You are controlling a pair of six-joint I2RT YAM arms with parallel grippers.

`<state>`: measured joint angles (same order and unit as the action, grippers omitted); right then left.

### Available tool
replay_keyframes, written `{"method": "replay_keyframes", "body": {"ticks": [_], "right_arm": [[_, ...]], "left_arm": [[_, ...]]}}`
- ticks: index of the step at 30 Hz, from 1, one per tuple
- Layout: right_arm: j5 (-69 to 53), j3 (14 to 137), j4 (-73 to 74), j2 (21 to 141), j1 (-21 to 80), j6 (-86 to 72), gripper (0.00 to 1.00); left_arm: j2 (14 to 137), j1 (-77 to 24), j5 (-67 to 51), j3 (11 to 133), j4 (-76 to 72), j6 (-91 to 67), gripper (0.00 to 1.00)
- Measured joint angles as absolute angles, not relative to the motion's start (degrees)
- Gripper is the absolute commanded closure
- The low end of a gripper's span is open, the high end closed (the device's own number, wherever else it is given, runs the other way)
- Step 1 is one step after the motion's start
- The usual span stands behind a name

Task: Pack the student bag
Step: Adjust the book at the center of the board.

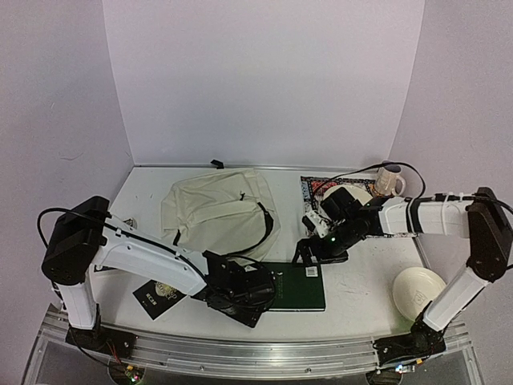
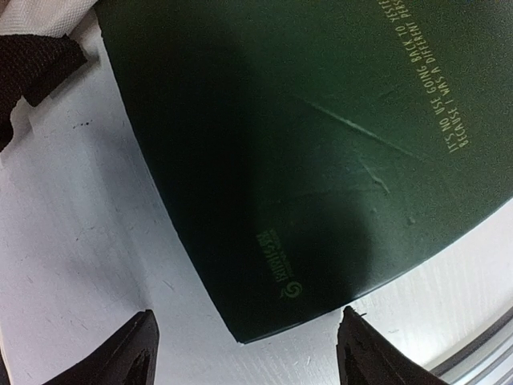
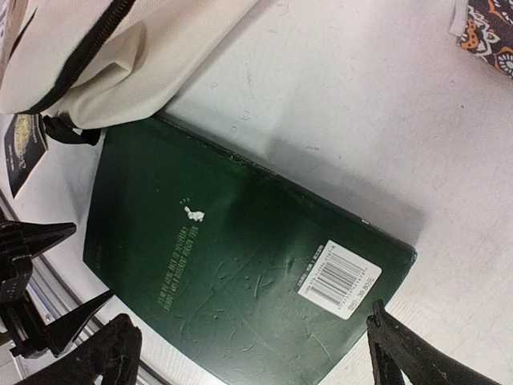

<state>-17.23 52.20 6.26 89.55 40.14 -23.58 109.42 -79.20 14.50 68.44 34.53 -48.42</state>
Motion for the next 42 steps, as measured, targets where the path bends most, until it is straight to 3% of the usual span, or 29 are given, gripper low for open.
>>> {"method": "replay_keyframes", "body": {"ticks": [19,34,42], "right_arm": [[-17.6,62.4,7.8,106.3,38.9,-12.8,0.02],[-32.4,47.7,2.9,96.6,39.2,-14.3,0.05],[-30.0,47.4,2.5,93.9,39.0,-17.4,0.04]], "left_arm": [[109.6,-77.0,16.4,67.4,34.5,-49.9,0.23],[110.3,-66.6,21.7,69.5,33.7,-48.0,0.26],[108.6,-66.4,20.8,67.7,30.0,-50.3,0.28]]}}
